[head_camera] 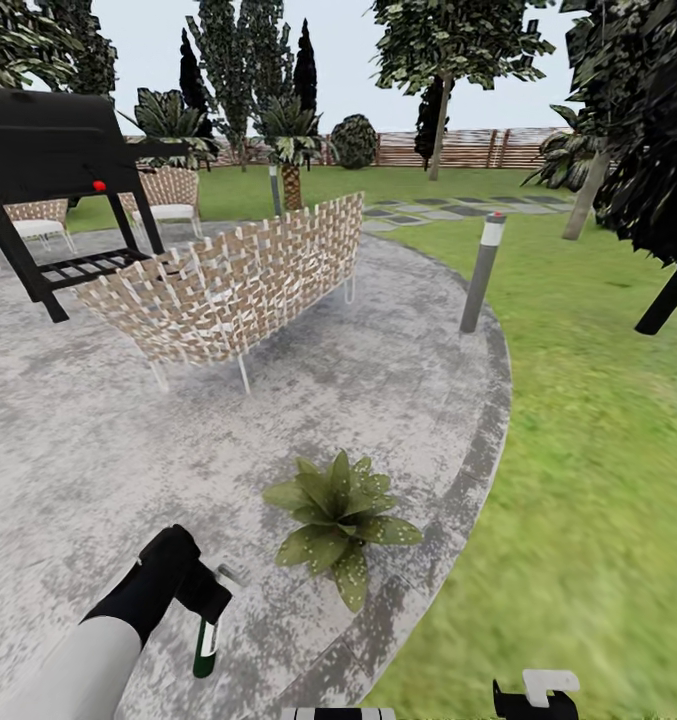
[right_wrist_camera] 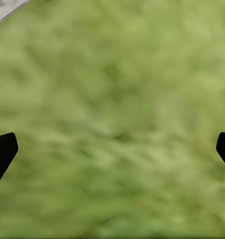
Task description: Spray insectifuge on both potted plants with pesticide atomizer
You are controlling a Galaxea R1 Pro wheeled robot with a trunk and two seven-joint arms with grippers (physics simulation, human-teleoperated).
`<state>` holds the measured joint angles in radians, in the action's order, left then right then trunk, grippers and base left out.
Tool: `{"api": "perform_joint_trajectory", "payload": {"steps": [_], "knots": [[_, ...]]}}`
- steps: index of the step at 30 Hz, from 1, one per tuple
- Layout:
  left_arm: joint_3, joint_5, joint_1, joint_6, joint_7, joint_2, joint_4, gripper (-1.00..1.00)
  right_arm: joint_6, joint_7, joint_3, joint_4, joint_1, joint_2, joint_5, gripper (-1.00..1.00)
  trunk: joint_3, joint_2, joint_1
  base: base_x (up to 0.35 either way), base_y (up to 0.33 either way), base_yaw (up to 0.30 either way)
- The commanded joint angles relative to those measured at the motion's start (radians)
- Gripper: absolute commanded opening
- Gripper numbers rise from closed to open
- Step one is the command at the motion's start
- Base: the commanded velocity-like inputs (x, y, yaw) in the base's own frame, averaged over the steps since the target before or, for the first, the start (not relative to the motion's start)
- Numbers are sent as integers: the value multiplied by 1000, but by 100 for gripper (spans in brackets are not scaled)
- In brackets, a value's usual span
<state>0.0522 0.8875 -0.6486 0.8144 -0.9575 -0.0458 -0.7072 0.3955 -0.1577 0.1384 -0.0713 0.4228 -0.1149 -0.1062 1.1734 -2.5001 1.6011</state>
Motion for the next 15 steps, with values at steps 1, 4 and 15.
{"api": "perform_joint_trajectory", "payload": {"steps": [1,4,15], "knots": [[3,8,0,3,-9,1,-1,-100,3,-2,9,1,1,0,-10,100,1,0,0,0,44,-196],[3,7,0,3,-9,4,-1,-100,3,-2,9,1,1,0,-10,100,1,0,0,0,15,-240],[9,-12,0,2,-9,4,-3,-100,3,-2,9,1,1,0,-10,100,1,0,0,0,15,-262]]}}
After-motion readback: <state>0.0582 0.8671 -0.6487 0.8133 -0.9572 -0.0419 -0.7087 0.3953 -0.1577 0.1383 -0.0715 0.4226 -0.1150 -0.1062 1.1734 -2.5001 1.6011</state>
